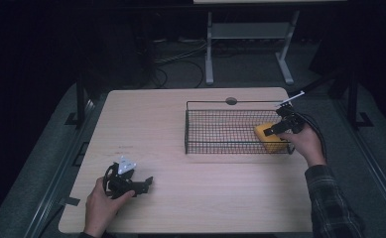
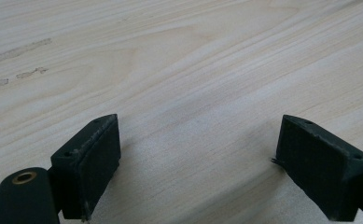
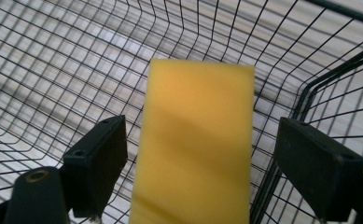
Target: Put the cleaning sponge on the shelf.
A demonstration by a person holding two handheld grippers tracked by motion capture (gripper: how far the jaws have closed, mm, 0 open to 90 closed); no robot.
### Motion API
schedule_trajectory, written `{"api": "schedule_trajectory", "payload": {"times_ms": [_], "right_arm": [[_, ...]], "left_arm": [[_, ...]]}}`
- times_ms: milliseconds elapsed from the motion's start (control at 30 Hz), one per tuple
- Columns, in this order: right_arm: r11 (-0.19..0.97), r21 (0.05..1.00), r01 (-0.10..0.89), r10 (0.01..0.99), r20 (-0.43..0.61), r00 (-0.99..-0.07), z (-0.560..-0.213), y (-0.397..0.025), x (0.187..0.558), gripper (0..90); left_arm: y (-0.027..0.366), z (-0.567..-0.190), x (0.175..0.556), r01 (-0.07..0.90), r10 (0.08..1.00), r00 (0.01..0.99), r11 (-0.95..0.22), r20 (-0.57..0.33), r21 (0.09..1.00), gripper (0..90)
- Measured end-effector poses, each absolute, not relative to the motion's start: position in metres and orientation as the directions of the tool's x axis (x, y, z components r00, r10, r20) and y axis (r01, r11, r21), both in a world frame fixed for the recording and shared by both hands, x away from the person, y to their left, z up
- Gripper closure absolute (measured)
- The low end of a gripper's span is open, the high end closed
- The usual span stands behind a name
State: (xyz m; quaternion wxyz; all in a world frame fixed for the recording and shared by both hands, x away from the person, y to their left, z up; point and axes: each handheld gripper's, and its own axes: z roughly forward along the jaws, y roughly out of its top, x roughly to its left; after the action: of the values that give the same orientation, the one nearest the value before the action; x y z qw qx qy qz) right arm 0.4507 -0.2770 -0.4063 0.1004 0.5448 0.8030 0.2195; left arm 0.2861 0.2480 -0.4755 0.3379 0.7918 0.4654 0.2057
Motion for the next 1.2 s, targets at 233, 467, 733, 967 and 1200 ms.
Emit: {"api": "schedule_trajectory", "payload": {"times_ms": [233, 467, 733, 967, 1200], "right_arm": [[0.299, 0.499, 0.814, 0.917, 0.087, -0.390, -0.392, -0.280, 0.443, 17.0], [0.315, 0.529, 0.788, 0.907, 0.078, -0.415, -0.378, -0.280, 0.428, 17.0], [0.336, 0.564, 0.754, 0.889, 0.075, -0.452, -0.363, -0.277, 0.405, 16.9], [0.349, 0.590, 0.728, 0.877, 0.068, -0.475, -0.360, -0.278, 0.378, 16.4], [0.361, 0.599, 0.715, 0.870, 0.062, -0.490, -0.362, -0.278, 0.356, 16.4]], "left_arm": [[0.248, -0.476, 0.286, 0.598, 0.876, 0.482, -0.338, 0.011, 0.727, 12.8], [0.248, -0.476, 0.286, 0.598, 0.876, 0.482, -0.338, 0.011, 0.727, 12.8], [0.248, -0.476, 0.286, 0.598, 0.876, 0.482, -0.338, 0.011, 0.727, 12.8], [0.248, -0.476, 0.286, 0.598, 0.876, 0.482, -0.338, 0.011, 0.727, 12.8], [0.248, -0.476, 0.286, 0.598, 0.876, 0.482, -0.339, 0.011, 0.726, 12.8]]}}
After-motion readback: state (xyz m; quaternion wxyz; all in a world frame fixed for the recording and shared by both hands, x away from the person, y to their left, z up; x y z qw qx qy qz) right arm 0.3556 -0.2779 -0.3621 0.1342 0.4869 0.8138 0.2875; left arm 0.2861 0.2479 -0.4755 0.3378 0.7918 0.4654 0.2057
